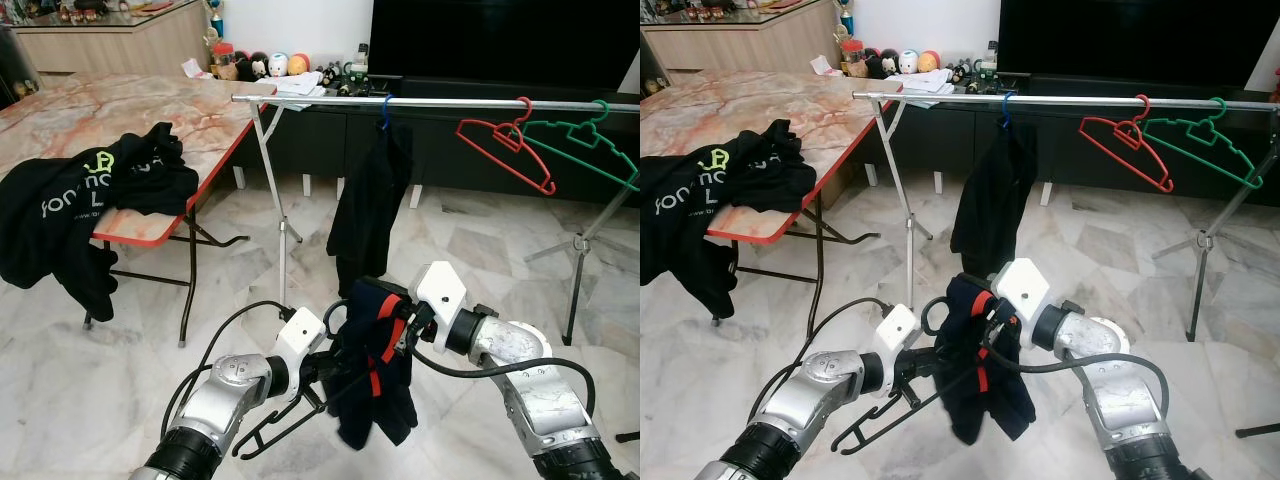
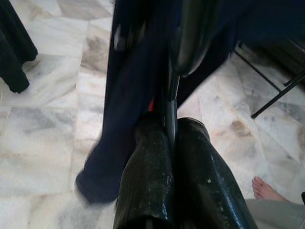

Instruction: Hang hanger

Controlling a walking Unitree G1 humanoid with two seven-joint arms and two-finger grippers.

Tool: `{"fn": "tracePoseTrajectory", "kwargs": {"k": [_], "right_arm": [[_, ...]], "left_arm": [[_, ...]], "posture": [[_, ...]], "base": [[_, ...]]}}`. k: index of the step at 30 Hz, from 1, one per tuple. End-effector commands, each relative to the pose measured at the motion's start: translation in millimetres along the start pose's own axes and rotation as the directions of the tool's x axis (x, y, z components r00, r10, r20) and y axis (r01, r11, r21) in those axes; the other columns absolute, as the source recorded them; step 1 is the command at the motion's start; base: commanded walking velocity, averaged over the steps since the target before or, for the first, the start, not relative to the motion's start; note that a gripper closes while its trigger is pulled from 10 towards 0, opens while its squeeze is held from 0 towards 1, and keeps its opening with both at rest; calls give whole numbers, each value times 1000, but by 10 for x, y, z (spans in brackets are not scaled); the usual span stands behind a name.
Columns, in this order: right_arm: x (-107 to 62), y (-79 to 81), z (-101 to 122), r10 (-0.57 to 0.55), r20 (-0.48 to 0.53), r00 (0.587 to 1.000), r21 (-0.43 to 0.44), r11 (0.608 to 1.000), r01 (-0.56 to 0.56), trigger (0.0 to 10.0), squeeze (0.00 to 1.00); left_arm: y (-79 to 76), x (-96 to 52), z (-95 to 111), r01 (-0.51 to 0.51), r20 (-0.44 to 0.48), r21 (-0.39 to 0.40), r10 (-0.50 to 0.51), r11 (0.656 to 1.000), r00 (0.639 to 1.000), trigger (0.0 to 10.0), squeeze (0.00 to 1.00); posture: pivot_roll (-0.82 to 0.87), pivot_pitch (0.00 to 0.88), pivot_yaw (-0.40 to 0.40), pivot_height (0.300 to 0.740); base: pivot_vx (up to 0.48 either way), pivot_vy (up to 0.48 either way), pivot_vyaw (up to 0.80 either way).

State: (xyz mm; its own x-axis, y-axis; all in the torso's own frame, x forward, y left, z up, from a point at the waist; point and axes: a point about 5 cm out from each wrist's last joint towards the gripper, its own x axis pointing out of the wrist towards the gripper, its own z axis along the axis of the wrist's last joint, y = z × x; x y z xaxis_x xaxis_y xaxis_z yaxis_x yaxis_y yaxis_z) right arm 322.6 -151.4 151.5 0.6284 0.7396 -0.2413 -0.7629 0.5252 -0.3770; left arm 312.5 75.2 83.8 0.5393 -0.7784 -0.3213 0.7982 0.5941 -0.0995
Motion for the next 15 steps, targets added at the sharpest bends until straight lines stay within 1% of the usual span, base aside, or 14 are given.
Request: {"fn": "tracePoseTrajectory", "kwargs": {"k": [1,2,3,7,10,12,13,15], "right_arm": [[-5,-35,-90,-11,-77,997,-25,1000,9,10000,0],[-16,-40,-145,-4,-112,994,-32,999,0,10000,0],[-21,-32,-151,9,-116,993,-31,999,-13,10000,0],[-30,-41,-108,19,-99,995,8,1000,-19,10000,0],[-15,-46,-83,22,-84,996,7,1000,-22,10000,0],[17,-54,-16,27,-35,999,18,999,-26,10000,0],[25,-38,60,50,17,999,37,998,-51,10000,0],[22,-8,122,85,52,995,46,995,-88,10000,0]], "left_arm": [[8,-20,122,6,59,18,-7,1000,998,10000,0],[-9,-25,152,21,81,26,-23,999,996,10000,0],[-22,-32,179,36,100,24,-38,999,994,10000,0],[-54,-45,203,65,114,20,-67,998,991,10000,0],[-62,-42,204,71,115,20,-72,997,991,10000,0],[-73,-41,207,77,121,16,-79,997,989,10000,0],[-76,-38,209,76,123,15,-78,997,989,10000,0],[-77,-36,214,75,125,16,-77,997,989,10000,0]], "posture": [[11,69,43,740],[14,66,42,740],[16,68,44,740],[20,66,37,740],[20,65,34,740],[18,64,33,740],[18,62,29,740],[19,62,28,740]], "base": [[0,0,0],[0,0,0],[0,0,0],[0,0,0],[0,0,0],[0,0,0],[0,0,0],[0,0,0]]}}
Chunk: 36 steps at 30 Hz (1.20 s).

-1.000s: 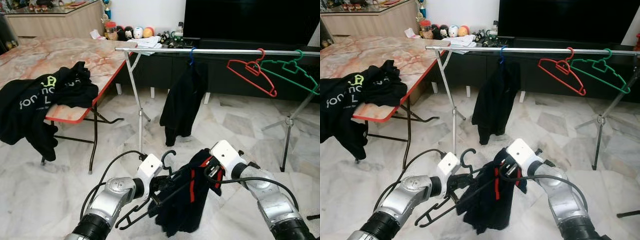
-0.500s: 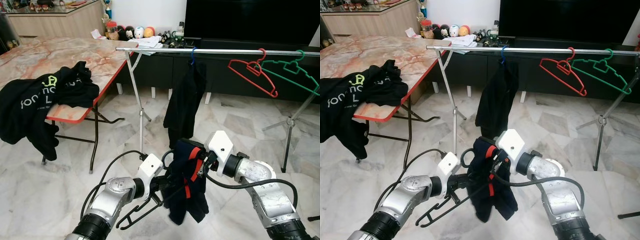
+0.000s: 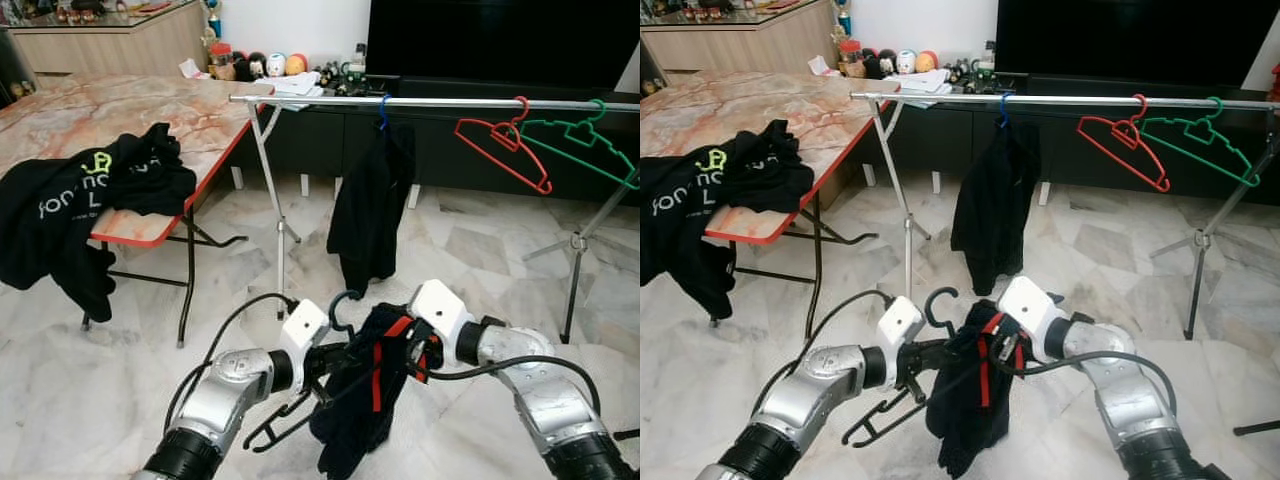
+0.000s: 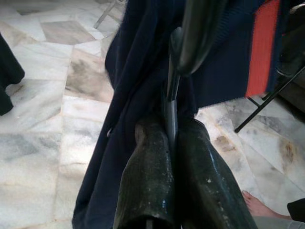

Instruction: Hang hanger

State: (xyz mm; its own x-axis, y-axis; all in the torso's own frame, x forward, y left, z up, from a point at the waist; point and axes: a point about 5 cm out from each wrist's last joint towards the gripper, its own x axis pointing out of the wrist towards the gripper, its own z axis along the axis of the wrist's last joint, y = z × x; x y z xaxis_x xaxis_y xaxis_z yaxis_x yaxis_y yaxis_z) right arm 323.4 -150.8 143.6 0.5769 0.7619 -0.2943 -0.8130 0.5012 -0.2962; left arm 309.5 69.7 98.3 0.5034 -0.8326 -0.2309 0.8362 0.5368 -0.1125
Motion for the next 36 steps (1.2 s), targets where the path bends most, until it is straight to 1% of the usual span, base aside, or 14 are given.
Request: {"fn": "tracePoseTrajectory", "kwargs": {"k": [1,5,12,15,18,19,20,21,22,29,31,32,35,36], "right_arm": [[-16,-7,199,34,77,996,-30,999,-32,10000,0],[-22,30,53,68,-57,996,-99,992,-74,10000,0],[-53,-14,-161,24,-195,981,-102,994,-44,10000,0],[-46,-13,-164,10,-179,984,-99,995,-28,10000,0],[-19,29,-28,51,-92,994,-60,997,-56,10000,0],[-17,33,-23,55,-91,994,-61,996,-60,10000,114],[-22,39,-28,62,-103,993,-76,995,-70,10000,412],[-23,39,-27,63,-103,993,-78,994,-71,10000,824],[-22,32,-18,55,-92,994,-70,996,-62,10000,1000],[3,-1,-14,5,-99,995,-66,998,-12,10000,1000],[29,-42,0,-52,-108,993,-69,997,44,10000,1000],[45,-108,3,-125,-118,985,-42,992,121,10000,1000],[65,-158,21,-193,-122,974,-4,981,194,10000,1000],[70,-139,37,-184,-113,977,-4,983,184,10000,1000]], "left_arm": [[-7,-10,79,6,41,6,-6,1000,999,10000,0],[-18,6,85,6,44,4,-6,1000,999,10000,0],[-15,15,97,-10,61,-2,10,1000,998,10000,0],[-16,13,97,-8,61,-3,8,1000,998,10000,0],[-15,17,87,-11,57,-6,12,1000,998,10000,0],[-15,18,86,-12,57,-6,12,1000,998,10000,0],[-20,23,81,-11,55,-7,12,1000,998,10000,0],[-24,26,76,-11,53,-7,12,1000,999,10000,0],[-28,30,71,-10,51,-7,11,1000,999,10000,0],[-41,41,75,-5,55,-10,6,1000,998,10000,0],[-42,44,76,-6,53,-7,6,1000,999,10000,0],[-43,45,73,-6,51,-7,7,1000,999,10000,0],[-44,46,67,-8,49,-7,8,1000,999,10000,0],[-45,47,64,-8,47,-7,8,1000,999,10000,0]], "posture": [[19,62,28,740],[14,58,21,740],[12,56,18,740],[14,56,19,740],[12,57,20,740],[12,57,20,740],[12,57,20,740],[10,57,20,740],[9,57,19,740],[8,58,20,740],[6,60,18,740],[5,61,17,740],[3,61,16,740],[4,63,16,740]], "base": [[0,0,0],[0,0,0],[0,0,0],[0,0,0],[0,0,0],[0,0,0],[0,0,0],[0,0,0],[0,0,0],[0,0,0],[0,0,0],[0,0,0],[0,0,0],[0,0,0]]}}
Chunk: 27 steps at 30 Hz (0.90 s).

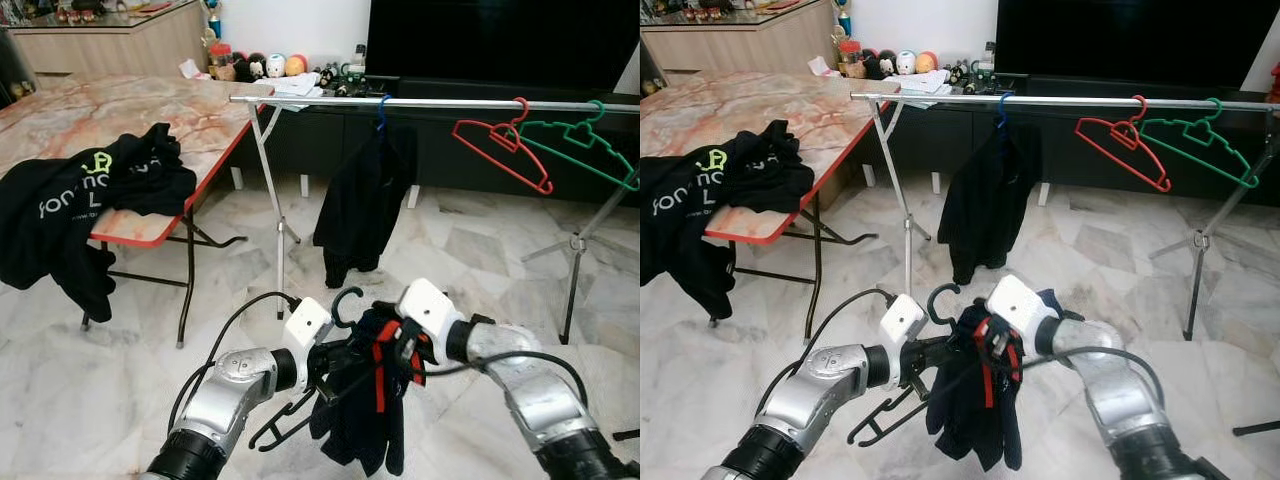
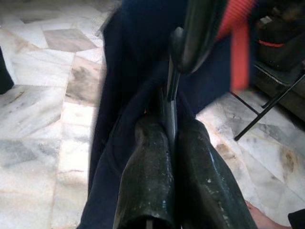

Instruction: Hang hanger

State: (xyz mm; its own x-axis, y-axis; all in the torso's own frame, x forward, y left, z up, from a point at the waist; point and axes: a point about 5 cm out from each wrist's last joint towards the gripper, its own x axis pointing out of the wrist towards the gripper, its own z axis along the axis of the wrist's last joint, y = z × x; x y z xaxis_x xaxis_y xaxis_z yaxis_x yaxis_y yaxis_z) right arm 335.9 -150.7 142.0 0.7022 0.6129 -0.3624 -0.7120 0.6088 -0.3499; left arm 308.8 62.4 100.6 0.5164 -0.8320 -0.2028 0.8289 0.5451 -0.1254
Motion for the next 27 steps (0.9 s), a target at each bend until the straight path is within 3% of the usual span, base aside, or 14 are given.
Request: {"fn": "tracePoseTrajectory", "kwargs": {"k": [1,10,12,16,19,22,27], "right_arm": [[-9,-35,64,-22,23,1000,8,1000,22,10000,1000],[6,40,172,-36,34,999,-7,999,36,10000,1000],[19,-71,268,-148,64,987,44,988,146,10000,1000],[32,-124,361,-198,98,975,146,972,183,10000,1000],[5,61,309,-55,57,997,67,996,51,10000,1000],[-31,80,200,-70,3,998,53,996,70,10000,1000],[-180,164,-26,-11,-120,993,-29,1000,8,10000,1000]], "left_arm": [[2,-3,32,0,17,9,-1,1000,1000,10000,0],[-1,11,27,-10,18,12,10,1000,1000,10000,0],[-2,13,25,-10,18,12,10,1000,1000,10000,0],[4,15,24,-16,16,18,16,1000,1000,10000,0],[31,6,32,-37,22,20,37,999,999,10000,0],[28,6,46,-43,36,20,42,999,998,10000,0],[31,21,45,-57,42,20,56,998,998,10000,0]], "posture": [[4,63,16,740],[-5,62,8,740],[-9,61,6,740],[-10,56,4,740],[-8,53,-2,740],[-12,49,-6,740],[-22,39,-6,740]], "base": [[0,0,0],[0,0,0],[0,0,0],[0,0,0],[0,0,0],[0,0,0],[0,0,0]]}}
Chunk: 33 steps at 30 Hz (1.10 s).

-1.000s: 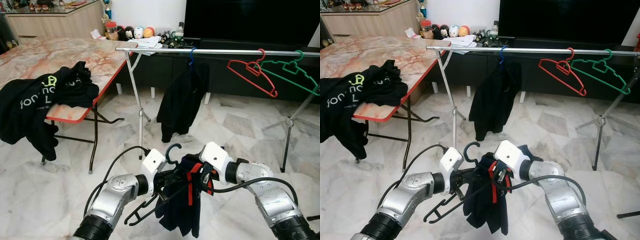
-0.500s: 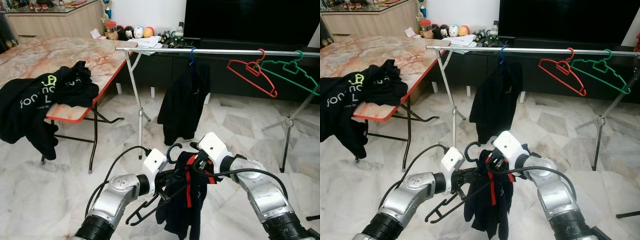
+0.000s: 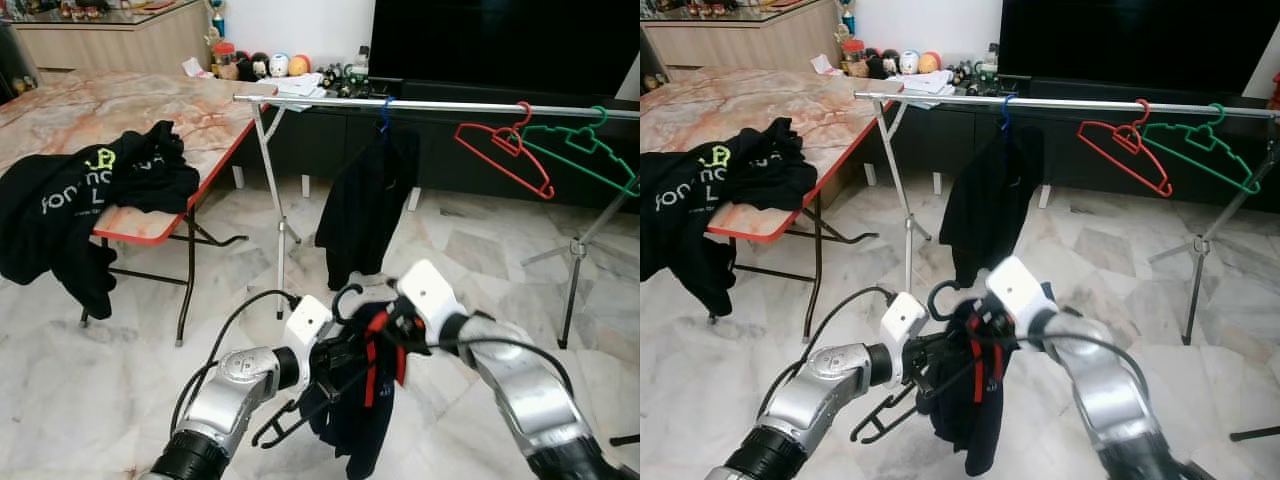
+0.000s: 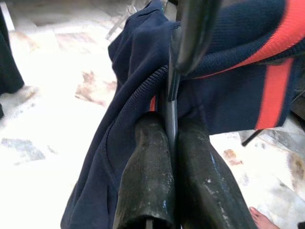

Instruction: Hang hanger

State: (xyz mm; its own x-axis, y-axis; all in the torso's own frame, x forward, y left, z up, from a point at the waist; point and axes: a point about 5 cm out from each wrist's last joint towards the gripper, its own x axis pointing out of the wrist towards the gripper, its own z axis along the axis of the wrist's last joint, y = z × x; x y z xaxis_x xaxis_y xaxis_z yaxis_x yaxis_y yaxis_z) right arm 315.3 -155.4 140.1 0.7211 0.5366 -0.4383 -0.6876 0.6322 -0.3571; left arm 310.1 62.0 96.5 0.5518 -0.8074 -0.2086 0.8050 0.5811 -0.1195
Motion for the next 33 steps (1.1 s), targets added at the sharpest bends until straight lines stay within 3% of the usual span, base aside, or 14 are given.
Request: {"fn": "tracePoseTrajectory", "kwargs": {"k": [1,9,11,14,17,23,25,26,27,30,33], "right_arm": [[-36,35,-18,19,-38,999,-57,998,-21,10000,1000],[-57,26,-53,13,-58,998,-67,998,-17,10000,1000],[-222,192,-11,140,-52,989,-110,983,-145,10000,1000],[-287,218,-64,152,-108,982,-143,976,-167,10000,1000],[-318,155,-171,99,-180,979,-195,972,-134,10000,1000],[-351,155,-147,106,-164,981,-159,978,-132,10000,1000],[-373,-4,-210,-7,-220,975,-241,969,-48,10000,1000],[-373,-4,-210,-7,-220,975,-241,969,-48,10000,1000],[-368,-133,-219,-101,-213,972,-273,961,40,10000,0],[-346,-311,-66,-206,-66,976,-183,964,191,10000,0],[-347,-373,77,-204,54,977,-124,970,210,10000,0]], "left_arm": [[16,6,80,-14,43,23,13,1000,999,10000,0],[16,9,79,-14,44,23,13,1000,999,10000,0],[45,20,72,-48,46,18,47,999,998,10000,0],[55,16,59,-56,40,21,55,998,998,10000,0],[54,22,54,-57,39,21,56,998,998,10000,0],[56,32,73,-59,52,23,58,998,997,10000,0],[57,12,66,-42,50,33,41,999,998,10000,0],[57,12,66,-42,50,33,41,999,998,10000,0],[52,-3,42,-25,38,35,24,999,999,10000,0],[25,-35,-13,24,0,40,-24,999,1000,10000,0],[16,-81,-78,58,-51,69,-55,996,997,10000,0]], "posture": [[-23,38,-6,740],[-24,36,-6,740],[-30,22,-9,740],[-36,20,-9,740],[-38,20,-10,740],[-32,29,-15,740],[-36,36,-16,740],[-36,36,-16,740],[-36,36,-16,740],[-34,44,-15,740],[-34,46,-14,740]], "base": [[0,0,0],[0,0,0],[0,0,0],[0,0,0],[0,0,0],[0,0,0],[0,0,0],[0,0,0],[0,0,0],[0,0,0],[0,0,0]]}}
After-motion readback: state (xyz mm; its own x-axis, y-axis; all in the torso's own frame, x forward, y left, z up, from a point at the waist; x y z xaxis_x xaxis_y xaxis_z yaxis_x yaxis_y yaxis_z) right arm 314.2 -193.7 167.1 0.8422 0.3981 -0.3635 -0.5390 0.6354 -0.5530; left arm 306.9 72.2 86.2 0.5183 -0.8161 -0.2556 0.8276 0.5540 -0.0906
